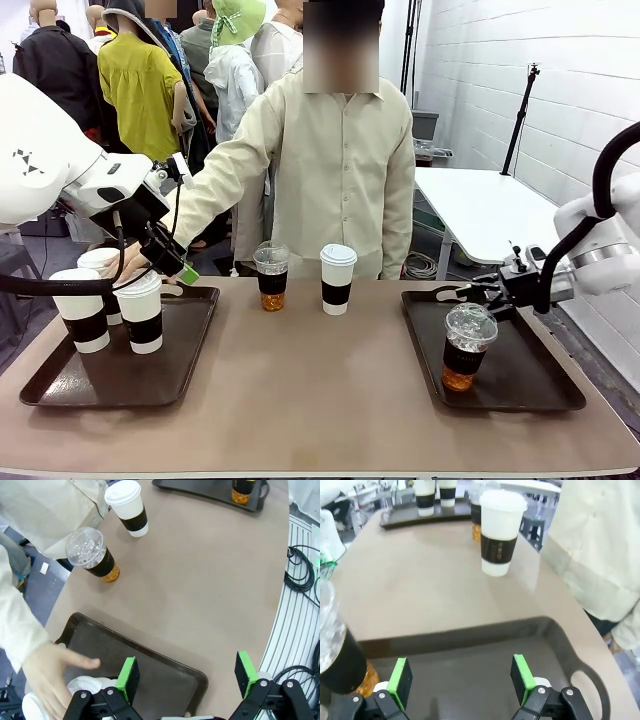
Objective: Distribute the coffee onto the tray.
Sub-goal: Pick up another iced Americano from the middle of the table and place it on the right Handle tray.
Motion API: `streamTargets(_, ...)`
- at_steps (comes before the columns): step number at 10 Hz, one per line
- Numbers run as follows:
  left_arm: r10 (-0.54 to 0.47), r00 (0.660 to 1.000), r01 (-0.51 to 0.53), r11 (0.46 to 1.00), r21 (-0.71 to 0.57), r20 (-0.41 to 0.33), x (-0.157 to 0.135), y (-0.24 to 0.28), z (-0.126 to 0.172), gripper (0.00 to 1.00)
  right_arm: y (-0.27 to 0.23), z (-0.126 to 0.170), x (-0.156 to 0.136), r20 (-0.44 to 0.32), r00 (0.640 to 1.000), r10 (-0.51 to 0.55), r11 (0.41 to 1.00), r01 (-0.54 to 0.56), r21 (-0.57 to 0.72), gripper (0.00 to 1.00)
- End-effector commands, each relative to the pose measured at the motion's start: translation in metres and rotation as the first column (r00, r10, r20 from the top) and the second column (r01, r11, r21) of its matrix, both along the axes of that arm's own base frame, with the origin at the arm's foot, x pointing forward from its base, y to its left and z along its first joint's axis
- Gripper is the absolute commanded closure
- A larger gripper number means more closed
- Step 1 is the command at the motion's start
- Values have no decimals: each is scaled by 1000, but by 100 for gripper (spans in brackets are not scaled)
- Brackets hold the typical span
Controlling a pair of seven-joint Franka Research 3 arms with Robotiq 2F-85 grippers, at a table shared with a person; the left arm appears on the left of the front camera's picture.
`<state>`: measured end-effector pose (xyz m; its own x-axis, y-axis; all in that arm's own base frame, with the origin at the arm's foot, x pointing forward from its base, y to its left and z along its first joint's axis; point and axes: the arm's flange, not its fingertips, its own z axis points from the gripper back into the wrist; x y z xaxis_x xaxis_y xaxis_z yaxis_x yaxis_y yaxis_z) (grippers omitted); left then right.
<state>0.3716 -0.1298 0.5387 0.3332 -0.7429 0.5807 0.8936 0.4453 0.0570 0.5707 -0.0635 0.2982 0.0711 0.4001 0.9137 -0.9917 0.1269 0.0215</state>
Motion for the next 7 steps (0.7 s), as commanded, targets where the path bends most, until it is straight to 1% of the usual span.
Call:
streamTargets(1, -8, 1000, 8, 1000, -11, -7, 1, 1, 0, 0, 14, -5, 13, -10, 1000, -4, 997, 5, 80, 0)
streamTargets(2, -8, 1000, 8, 1000, -11, -7, 1, 1, 0, 0, 26, -6, 17, -14, 1000, 10, 995, -9, 99, 0)
streamTargets(4, -8, 1000, 8, 1000, -11, -7, 1, 1, 0, 0, 45, -10, 27, -2, 997, 74, 983, -72, 170, 0)
streamTargets(7, -8, 1000, 8, 1000, -11, -7, 1, 1, 0, 0, 72, -15, 42, 6, 997, 81, 965, -80, 250, 0)
